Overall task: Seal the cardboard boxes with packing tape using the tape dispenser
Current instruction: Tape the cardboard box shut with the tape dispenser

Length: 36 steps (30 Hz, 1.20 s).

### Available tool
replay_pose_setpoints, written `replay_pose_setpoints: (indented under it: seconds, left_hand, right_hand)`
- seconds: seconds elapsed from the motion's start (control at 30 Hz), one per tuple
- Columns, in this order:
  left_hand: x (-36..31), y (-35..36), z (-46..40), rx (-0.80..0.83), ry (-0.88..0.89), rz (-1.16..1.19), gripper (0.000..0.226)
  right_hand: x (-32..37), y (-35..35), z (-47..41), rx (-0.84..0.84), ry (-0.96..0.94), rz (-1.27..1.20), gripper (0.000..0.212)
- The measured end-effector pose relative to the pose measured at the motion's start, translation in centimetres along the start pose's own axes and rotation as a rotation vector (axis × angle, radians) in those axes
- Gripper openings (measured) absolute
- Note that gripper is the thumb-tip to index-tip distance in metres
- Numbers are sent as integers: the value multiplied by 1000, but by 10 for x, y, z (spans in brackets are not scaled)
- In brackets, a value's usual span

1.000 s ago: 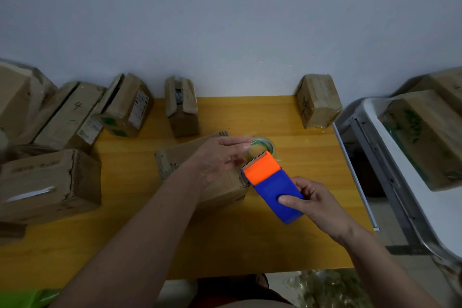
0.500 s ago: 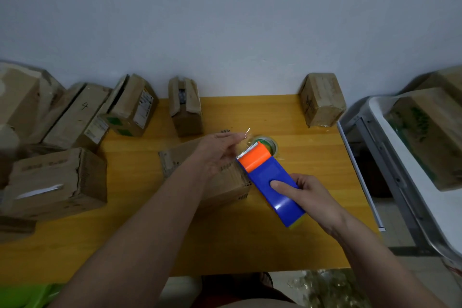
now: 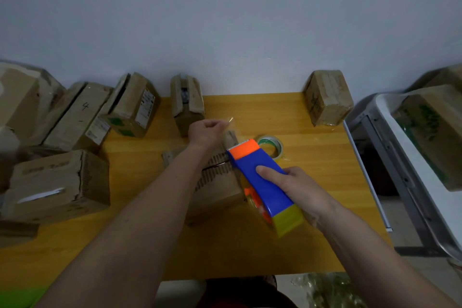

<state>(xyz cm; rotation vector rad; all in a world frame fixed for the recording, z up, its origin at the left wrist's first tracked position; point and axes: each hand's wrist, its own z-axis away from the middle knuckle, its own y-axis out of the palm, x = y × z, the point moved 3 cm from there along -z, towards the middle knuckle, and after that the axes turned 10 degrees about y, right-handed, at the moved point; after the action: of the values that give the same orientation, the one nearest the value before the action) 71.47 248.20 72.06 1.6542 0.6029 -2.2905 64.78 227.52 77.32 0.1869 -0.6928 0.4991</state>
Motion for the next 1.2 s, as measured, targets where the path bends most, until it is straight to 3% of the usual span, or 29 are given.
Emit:
replay_pose_setpoints:
  seconds: [0.1, 0.3, 0.57, 0.73, 0.77, 0.83, 0.9, 0.93, 1.0, 1.2]
  left_hand:
    - [6, 2, -15, 19, 125, -193, 14]
    - [16, 15, -41, 161, 210, -560, 19]
    - [18, 22, -61, 251, 61, -839, 29]
    - [26, 11, -60, 250, -62, -943, 66]
    - [24, 6, -56, 182, 11, -957, 63]
    - [17, -1, -41, 91, 396, -996, 50]
    - [22, -4, -20, 275, 768, -1005, 54]
    - [28, -5, -12, 420, 844, -1033, 60]
    - [43, -11, -4, 615, 797, -1169, 64]
    - [48, -11, -6, 690, 714, -1252, 74]
  right_hand:
    - [9, -3, -5, 3, 26, -33, 30]
    - [17, -1, -23, -44, 119, -67, 37]
    - [30, -3, -33, -53, 180, -61, 42]
    - [32, -3, -36, -41, 162, -36, 44]
    - [32, -3, -37, -39, 151, -25, 44]
    - [32, -4, -38, -35, 136, -7, 44]
    - [32, -5, -37, -28, 129, -3, 44]
    - [32, -5, -37, -21, 124, -12, 43]
    - [31, -6, -36, -11, 120, -33, 42]
    - [29, -9, -33, -55, 82, 2, 45]
